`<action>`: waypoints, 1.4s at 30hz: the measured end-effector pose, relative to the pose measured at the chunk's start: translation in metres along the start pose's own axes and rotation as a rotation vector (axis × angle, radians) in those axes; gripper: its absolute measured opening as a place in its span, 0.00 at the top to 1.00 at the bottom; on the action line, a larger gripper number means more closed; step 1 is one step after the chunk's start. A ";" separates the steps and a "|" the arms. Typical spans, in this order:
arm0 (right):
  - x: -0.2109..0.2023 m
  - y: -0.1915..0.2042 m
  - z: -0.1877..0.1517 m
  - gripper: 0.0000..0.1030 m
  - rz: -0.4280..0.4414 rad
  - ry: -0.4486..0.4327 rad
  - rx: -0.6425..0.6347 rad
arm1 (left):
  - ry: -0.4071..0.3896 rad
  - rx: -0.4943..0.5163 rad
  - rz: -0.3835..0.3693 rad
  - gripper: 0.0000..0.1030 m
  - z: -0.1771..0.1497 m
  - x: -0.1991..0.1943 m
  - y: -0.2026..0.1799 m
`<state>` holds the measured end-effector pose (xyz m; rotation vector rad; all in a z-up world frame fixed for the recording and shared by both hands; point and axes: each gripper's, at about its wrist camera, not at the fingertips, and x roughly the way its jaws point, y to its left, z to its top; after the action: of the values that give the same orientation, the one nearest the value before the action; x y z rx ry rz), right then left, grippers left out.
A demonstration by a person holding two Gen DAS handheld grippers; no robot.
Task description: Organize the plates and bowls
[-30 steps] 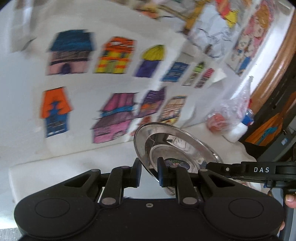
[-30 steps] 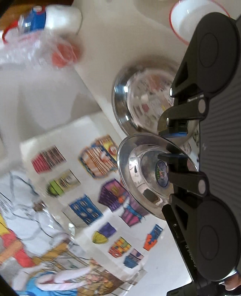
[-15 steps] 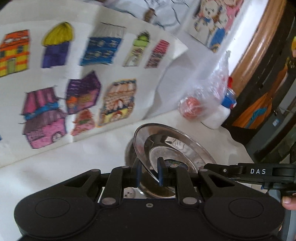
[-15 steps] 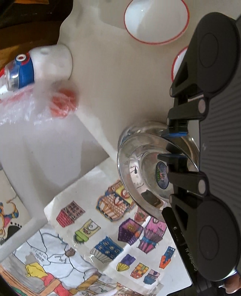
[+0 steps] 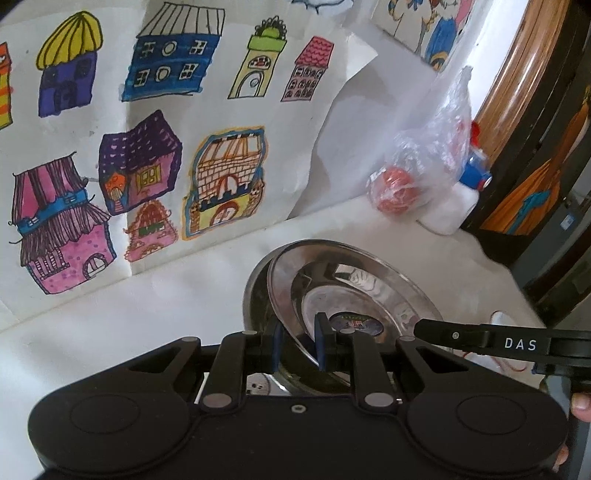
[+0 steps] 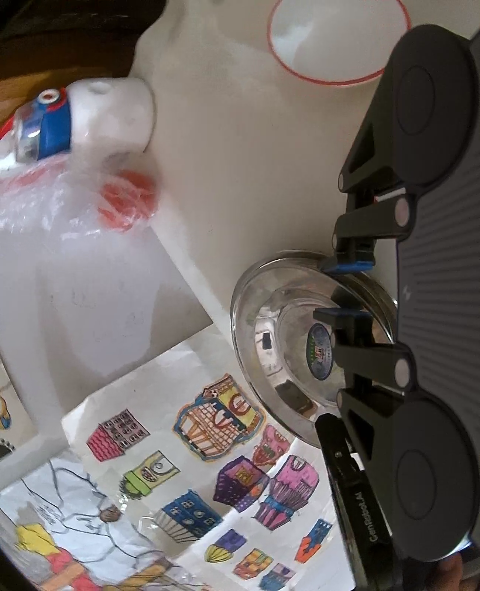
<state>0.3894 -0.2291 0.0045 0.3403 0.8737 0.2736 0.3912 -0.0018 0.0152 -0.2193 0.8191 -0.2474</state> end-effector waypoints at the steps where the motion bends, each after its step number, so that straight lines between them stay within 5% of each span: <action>1: 0.001 0.001 0.000 0.78 -0.003 -0.002 -0.008 | 0.003 0.007 0.014 0.80 0.000 0.002 0.000; 31: 0.003 0.037 -0.026 0.67 -0.226 -0.073 -0.308 | 0.051 0.116 0.110 0.74 -0.007 0.011 -0.003; 37: -0.015 0.039 -0.027 0.46 -0.214 -0.154 -0.313 | 0.016 0.086 0.088 0.69 -0.006 -0.004 0.000; 42: -0.040 0.051 -0.030 0.19 -0.196 -0.241 -0.340 | -0.021 0.055 0.075 0.57 -0.005 -0.022 0.004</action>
<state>0.3359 -0.1917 0.0351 -0.0295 0.6037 0.1899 0.3741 0.0077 0.0262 -0.1387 0.7974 -0.1965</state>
